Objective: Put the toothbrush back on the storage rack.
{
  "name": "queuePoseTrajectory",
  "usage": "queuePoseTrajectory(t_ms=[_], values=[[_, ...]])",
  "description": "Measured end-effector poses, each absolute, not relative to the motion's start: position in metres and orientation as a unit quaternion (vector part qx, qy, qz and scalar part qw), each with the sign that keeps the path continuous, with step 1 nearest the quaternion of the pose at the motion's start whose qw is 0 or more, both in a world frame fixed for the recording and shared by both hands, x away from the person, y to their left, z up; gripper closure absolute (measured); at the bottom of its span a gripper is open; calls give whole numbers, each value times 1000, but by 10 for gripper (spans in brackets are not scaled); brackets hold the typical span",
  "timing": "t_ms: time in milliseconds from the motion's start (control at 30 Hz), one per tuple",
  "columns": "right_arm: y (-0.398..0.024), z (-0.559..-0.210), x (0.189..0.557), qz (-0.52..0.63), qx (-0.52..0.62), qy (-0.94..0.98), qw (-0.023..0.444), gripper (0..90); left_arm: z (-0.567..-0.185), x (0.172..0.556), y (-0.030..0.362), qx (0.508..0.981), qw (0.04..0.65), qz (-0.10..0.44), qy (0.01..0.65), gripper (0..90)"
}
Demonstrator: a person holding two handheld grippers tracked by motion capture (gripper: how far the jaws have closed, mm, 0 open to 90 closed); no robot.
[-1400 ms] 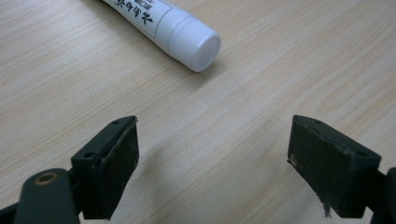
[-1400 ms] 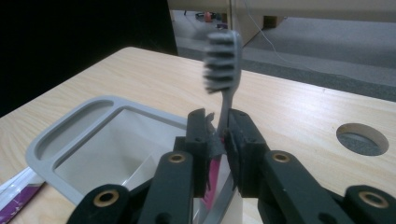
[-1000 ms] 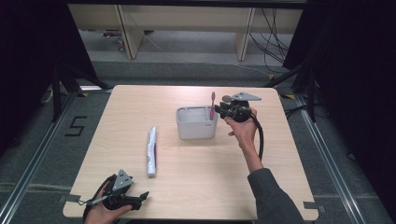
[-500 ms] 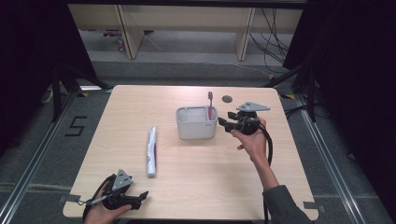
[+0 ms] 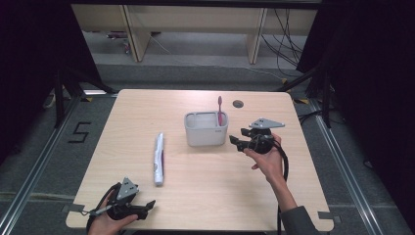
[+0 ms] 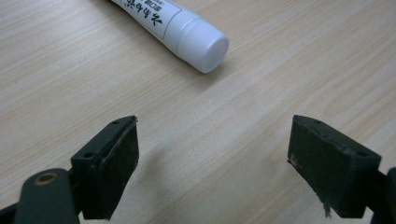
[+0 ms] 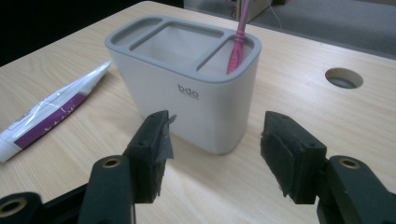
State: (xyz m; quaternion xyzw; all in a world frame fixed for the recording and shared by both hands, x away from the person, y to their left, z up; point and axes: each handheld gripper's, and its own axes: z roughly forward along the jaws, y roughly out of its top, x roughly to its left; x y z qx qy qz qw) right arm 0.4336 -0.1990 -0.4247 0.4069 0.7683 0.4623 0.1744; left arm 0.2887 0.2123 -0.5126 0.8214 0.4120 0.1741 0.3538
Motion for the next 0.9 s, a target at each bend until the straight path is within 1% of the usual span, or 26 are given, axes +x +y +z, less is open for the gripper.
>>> queuePoseTrajectory(t_ms=[67, 167, 267, 300, 500, 533, 567, 600, 633, 700, 733, 767, 800, 833, 900], values=[[-205, -428, 431, 450, 401, 778, 178, 419, -512, 289, 214, 827, 347, 175, 406, 160], [-206, -431, 427, 453, 409, 773, 172, 413, -512, 289, 214, 826, 347, 178, 406, 160], [-211, -434, 423, 441, 403, 782, 177, 394, -512, 289, 214, 825, 351, 175, 408, 159], [-210, -436, 420, 446, 413, 777, 165, 389, -511, 289, 214, 826, 345, 179, 409, 159], [-213, -440, 414, 442, 409, 780, 170, 372, -512, 289, 214, 825, 347, 177, 410, 159], [-214, -441, 411, 443, 409, 782, 159, 365, -511, 289, 214, 826, 347, 175, 408, 160], [-213, -441, 408, 440, 418, 779, 158, 361, -511, 289, 214, 826, 347, 176, 408, 159], [-213, -441, 408, 440, 418, 779, 158, 361, -511, 289, 214, 826, 347, 176, 408, 159], [-215, -441, 408, 436, 408, 783, 171, 361, -511, 289, 215, 825, 349, 176, 408, 159], [-214, -443, 403, 434, 413, 786, 155, 357, -510, 289, 217, 832, 336, 178, 405, 159], [-215, -444, 404, 434, 403, 789, 165, 357, -510, 289, 217, 832, 336, 178, 405, 159], [-215, -444, 404, 434, 403, 789, 165, 355, -511, 289, 217, 829, 340, 178, 406, 159], [-214, -446, 400, 438, 411, 785, 149, 354, -511, 289, 217, 828, 340, 178, 408, 159], [-214, -446, 400, 433, 408, 789, 155, 354, -510, 288, 217, 828, 339, 178, 410, 159], [-214, -446, 398, 433, 405, 790, 154, 351, -512, 288, 217, 825, 343, 177, 413, 159]])
